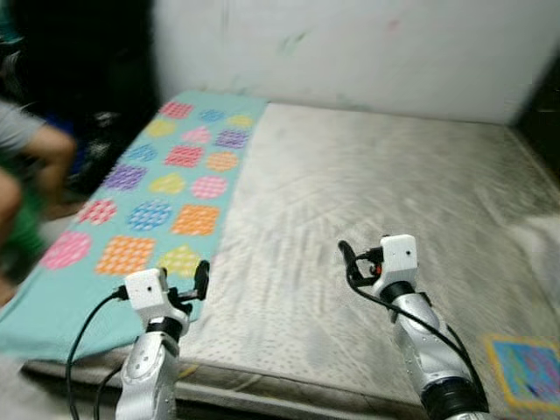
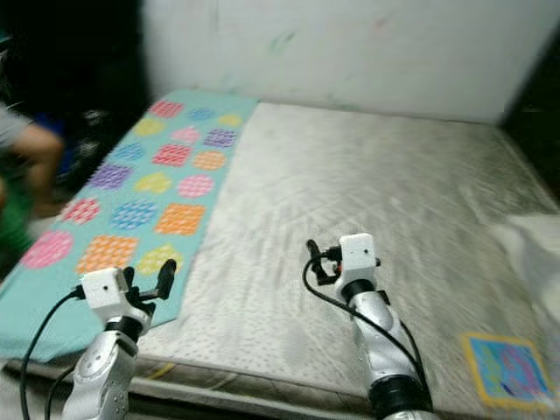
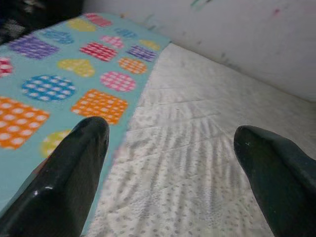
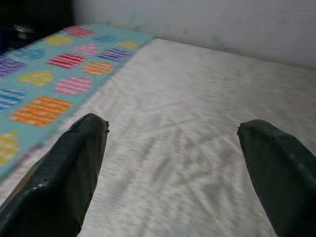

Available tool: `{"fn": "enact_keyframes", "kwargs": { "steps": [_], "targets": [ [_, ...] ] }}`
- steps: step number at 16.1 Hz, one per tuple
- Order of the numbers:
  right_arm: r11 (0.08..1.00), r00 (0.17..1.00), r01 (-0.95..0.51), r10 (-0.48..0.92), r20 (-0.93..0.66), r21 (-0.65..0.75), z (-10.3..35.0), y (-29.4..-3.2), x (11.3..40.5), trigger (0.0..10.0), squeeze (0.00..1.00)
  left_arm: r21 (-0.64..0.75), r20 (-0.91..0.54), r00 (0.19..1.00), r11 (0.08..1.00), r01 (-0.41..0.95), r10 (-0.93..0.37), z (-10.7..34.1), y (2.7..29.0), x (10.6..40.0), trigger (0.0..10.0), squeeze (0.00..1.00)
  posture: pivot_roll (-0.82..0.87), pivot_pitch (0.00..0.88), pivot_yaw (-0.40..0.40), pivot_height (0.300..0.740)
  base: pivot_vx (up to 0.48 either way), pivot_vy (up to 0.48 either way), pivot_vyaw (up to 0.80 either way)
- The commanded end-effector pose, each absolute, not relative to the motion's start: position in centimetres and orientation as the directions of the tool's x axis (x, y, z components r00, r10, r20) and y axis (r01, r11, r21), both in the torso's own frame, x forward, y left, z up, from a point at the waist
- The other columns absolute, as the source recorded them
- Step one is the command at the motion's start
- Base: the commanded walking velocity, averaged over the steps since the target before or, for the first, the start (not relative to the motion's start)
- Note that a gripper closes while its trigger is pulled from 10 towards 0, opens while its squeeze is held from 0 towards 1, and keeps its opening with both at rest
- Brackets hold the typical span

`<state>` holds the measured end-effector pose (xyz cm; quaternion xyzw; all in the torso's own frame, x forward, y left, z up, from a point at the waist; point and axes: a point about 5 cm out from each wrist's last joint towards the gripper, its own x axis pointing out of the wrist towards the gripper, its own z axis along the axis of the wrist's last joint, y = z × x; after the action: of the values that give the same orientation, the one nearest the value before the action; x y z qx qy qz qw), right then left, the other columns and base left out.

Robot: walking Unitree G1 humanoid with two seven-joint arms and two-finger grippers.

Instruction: Clean up the room

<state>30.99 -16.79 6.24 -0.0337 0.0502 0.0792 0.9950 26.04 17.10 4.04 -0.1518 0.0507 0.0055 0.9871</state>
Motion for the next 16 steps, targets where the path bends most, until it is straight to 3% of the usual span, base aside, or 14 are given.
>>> {"fn": "enact_keyframes", "kwargs": {
  "steps": [1, 5, 11, 16],
  "targets": [
    [0.985, 0.983, -0.159, 0.152, -0.106, -0.066, 6.6, -16.9, 31.3, 10.0, 0.00, -0.298, -0.095, 0.995, 0.955, -0.017, -0.013, 4.3, 17.1, 26.4, 10.0, 0.00, 0.05, 0.000, -0.053, 0.740, 0.000, 0.480, -0.80],
    [0.982, 0.980, -0.176, 0.168, -0.110, -0.066, 6.5, -16.3, 31.3, 10.0, 0.00, -0.302, -0.102, 0.995, 0.953, -0.013, -0.019, 4.1, 16.9, 26.3, 10.0, 0.00, 0.05, 0.001, -0.042, 0.740, 0.000, 0.480, -0.74],
    [0.968, 0.956, -0.247, 0.235, -0.174, -0.050, 5.3, -14.5, 30.9, 10.0, 0.00, -0.323, -0.112, 0.993, 0.946, -0.005, -0.033, 3.8, 15.8, 26.1, 10.0, 0.00, 0.05, 0.007, -0.024, 0.740, 0.000, 0.480, 0.00],
    [0.941, 0.941, -0.317, 0.296, -0.165, -0.121, 5.4, -13.5, 30.8, 10.0, 0.00, -0.311, -0.110, 0.994, 0.950, -0.019, -0.016, 4.0, 16.3, 26.5, 10.0, 0.00, 0.05, 0.010, -0.023, 0.740, 0.000, 0.480, 0.00]
  ]
}}
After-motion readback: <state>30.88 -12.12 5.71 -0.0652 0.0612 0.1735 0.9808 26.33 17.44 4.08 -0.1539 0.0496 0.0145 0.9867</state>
